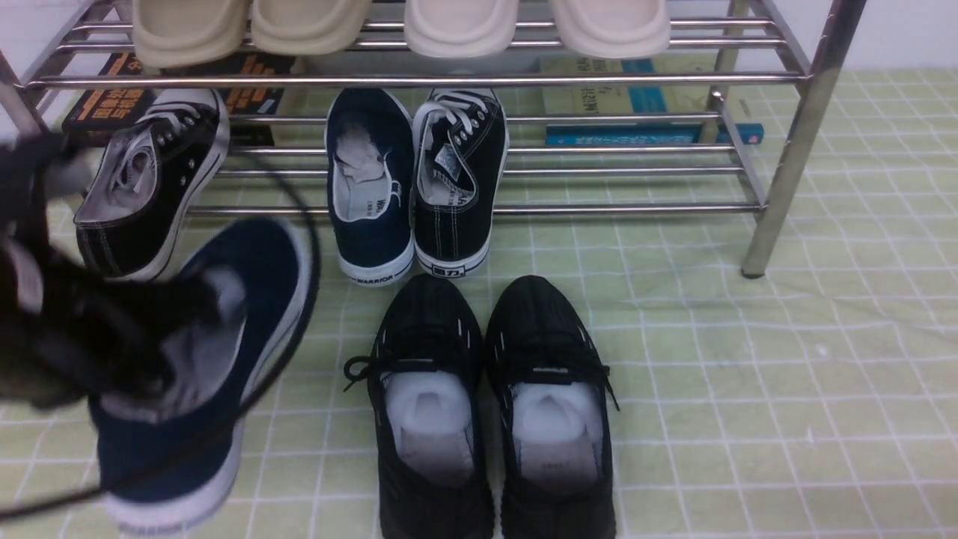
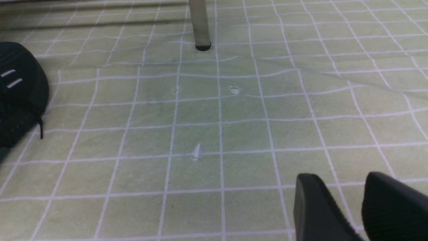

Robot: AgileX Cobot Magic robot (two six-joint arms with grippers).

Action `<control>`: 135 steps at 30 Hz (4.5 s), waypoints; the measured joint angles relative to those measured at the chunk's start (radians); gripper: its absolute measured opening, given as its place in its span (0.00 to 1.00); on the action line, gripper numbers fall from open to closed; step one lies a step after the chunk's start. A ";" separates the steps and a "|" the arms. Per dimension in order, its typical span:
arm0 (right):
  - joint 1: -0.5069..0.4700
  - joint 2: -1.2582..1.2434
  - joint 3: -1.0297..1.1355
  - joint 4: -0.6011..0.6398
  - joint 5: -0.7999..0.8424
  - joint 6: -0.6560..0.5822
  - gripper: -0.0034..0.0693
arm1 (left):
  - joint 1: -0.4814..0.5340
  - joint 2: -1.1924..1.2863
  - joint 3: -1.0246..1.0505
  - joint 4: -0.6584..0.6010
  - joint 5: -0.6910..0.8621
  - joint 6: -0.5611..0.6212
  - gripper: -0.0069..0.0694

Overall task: Take the shoes off the shelf with your hand from the green coffee tablecloth.
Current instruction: 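Set the held shoe down on the floor in front of the rack with the left gripper, then grasp a shoe standing on the lower shelf of the shoe rack with the left gripper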

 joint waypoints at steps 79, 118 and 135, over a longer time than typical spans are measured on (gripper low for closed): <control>0.000 0.000 0.000 0.000 0.000 0.000 0.38 | 0.000 0.253 -0.192 -0.018 -0.132 0.068 0.20; 0.000 0.000 0.000 0.000 0.000 0.000 0.38 | 0.053 0.737 -0.512 -0.038 -0.462 -0.053 0.63; 0.000 0.000 0.000 0.000 0.000 0.000 0.38 | 0.053 0.794 -0.516 -0.019 -0.508 -0.049 0.13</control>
